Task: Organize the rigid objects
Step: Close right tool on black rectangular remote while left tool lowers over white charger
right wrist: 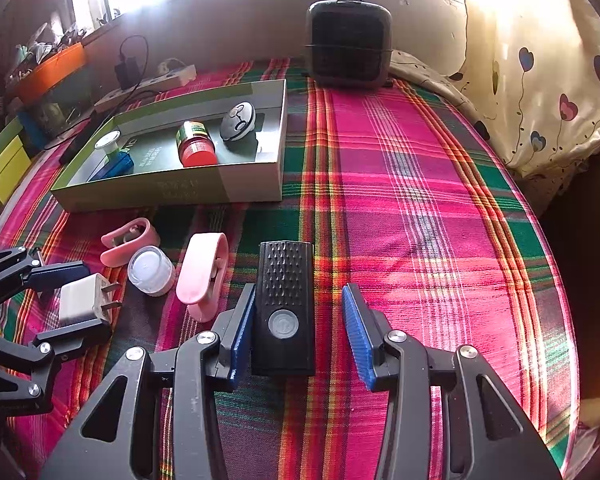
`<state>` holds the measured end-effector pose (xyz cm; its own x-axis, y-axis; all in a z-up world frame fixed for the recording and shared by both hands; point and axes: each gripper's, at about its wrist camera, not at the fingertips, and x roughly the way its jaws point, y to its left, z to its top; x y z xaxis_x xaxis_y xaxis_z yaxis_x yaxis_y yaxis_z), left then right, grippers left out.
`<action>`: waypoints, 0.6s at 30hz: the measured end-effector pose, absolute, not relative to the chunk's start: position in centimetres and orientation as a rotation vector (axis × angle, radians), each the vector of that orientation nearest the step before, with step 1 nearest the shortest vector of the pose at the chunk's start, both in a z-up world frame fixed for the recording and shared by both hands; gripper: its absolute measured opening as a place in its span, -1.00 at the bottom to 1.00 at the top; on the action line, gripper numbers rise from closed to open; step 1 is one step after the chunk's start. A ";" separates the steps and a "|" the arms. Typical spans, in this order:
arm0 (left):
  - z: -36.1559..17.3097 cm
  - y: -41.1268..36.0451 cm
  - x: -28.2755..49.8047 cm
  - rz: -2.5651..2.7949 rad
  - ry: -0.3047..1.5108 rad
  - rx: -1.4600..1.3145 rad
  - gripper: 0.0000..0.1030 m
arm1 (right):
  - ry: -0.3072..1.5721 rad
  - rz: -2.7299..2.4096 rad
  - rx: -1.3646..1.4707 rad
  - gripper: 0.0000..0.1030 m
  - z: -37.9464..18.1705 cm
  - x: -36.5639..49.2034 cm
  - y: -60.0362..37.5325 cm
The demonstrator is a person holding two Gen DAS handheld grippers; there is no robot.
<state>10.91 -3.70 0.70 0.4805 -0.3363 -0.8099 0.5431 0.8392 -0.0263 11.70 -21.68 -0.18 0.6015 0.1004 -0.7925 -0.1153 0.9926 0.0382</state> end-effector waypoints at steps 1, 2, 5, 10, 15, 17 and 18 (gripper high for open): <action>0.7 -3.7 10.9 -0.542 0.926 0.247 0.02 | 0.917 0.123 -0.026 -0.16 -0.2 11.7 -21.6; 0.7 -3.8 10.9 -0.541 0.927 0.251 0.02 | 0.915 0.121 -0.033 -0.16 -0.2 11.7 -21.5; 0.6 -4.0 10.8 -0.536 0.925 0.269 0.02 | 0.915 0.120 -0.033 -0.16 -0.2 11.7 -21.5; 0.7 -3.9 10.7 -0.521 0.920 0.251 0.00 | 0.914 0.119 -0.036 -0.16 -0.2 11.6 -21.4; 0.7 -3.4 10.8 -0.507 0.915 0.225 -0.13 | 0.911 0.119 -0.035 -0.16 -0.2 11.6 -21.4; 0.7 -3.4 10.9 -0.506 0.914 0.217 -0.13 | 0.908 0.121 -0.033 -0.23 -0.2 11.6 -21.5; 0.7 -3.4 10.9 -0.504 0.913 0.219 -0.13 | 0.905 0.121 -0.033 -0.28 -0.2 11.5 -21.5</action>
